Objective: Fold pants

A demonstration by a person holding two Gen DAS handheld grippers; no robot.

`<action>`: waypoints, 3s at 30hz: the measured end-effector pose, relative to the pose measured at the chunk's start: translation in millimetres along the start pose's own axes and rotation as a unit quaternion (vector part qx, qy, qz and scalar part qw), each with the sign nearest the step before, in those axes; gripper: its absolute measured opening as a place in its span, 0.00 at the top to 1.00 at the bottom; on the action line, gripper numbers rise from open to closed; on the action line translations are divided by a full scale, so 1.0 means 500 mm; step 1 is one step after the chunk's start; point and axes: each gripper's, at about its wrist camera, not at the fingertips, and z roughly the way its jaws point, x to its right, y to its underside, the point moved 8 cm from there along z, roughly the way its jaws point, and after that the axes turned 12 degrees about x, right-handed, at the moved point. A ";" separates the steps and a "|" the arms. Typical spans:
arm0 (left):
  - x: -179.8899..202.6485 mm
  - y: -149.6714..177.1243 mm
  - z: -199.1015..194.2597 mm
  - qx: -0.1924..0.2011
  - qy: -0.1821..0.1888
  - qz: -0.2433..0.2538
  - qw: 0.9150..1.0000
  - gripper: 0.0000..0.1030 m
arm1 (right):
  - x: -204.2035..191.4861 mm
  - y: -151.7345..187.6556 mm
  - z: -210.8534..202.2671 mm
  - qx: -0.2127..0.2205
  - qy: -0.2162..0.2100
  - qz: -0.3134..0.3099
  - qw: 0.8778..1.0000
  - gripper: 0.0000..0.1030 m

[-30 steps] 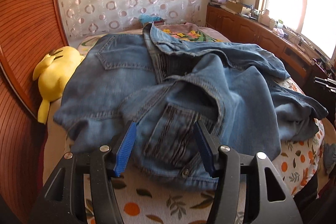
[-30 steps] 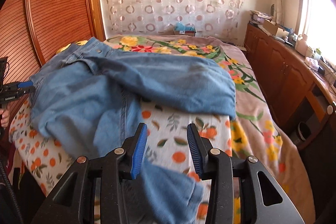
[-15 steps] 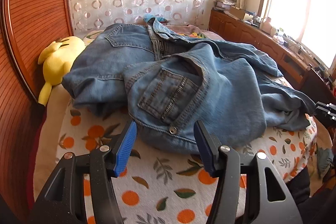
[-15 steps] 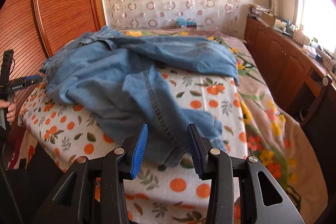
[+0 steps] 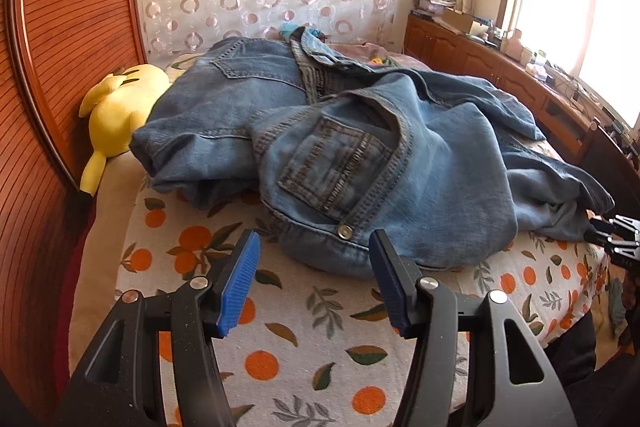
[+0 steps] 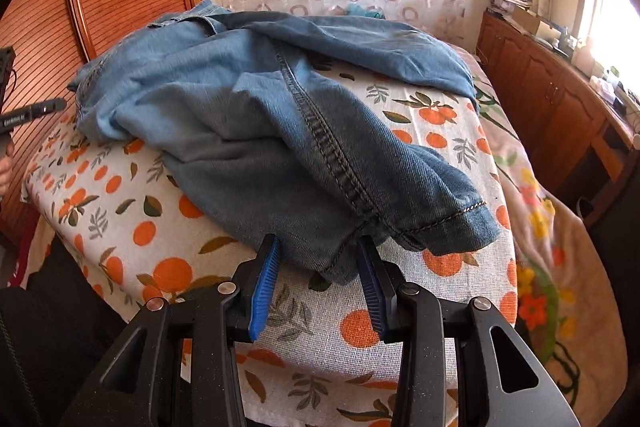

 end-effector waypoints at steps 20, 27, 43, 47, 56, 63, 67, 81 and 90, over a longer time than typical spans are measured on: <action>-0.037 -0.034 0.102 -0.016 0.033 -0.049 0.998 0.74 | 0.031 -0.033 -0.022 0.051 0.013 0.016 0.998 0.92; 0.003 -0.084 0.038 0.021 0.041 -0.028 0.999 0.90 | 0.094 -0.130 -0.091 0.114 0.044 0.021 0.992 0.93; 0.135 -0.037 -0.167 0.052 0.086 -0.004 0.995 0.92 | 0.171 -0.148 -0.259 0.159 0.109 0.031 0.981 0.93; 0.135 0.019 -0.157 0.029 0.073 0.001 0.997 0.95 | 0.176 -0.073 -0.236 0.112 0.091 0.056 0.988 0.93; 0.069 0.026 -0.158 0.020 0.036 -0.010 0.999 0.89 | 0.176 -0.047 -0.241 0.090 0.055 0.072 0.992 0.89; 0.077 0.004 -0.129 0.026 0.045 0.002 0.999 0.53 | 0.189 -0.066 -0.285 0.123 0.066 0.062 0.988 0.69; 0.073 0.006 -0.079 0.009 0.050 0.000 0.999 0.53 | 0.206 -0.054 -0.278 0.138 0.081 0.079 0.984 0.63; 0.079 0.062 -0.018 -0.038 0.087 -0.019 0.995 0.83 | 0.121 -0.015 -0.063 0.068 0.045 0.091 0.993 0.56; 0.074 0.009 -0.154 0.019 0.088 -0.016 0.996 0.84 | 0.091 -0.027 -0.019 0.065 0.039 0.080 0.994 0.56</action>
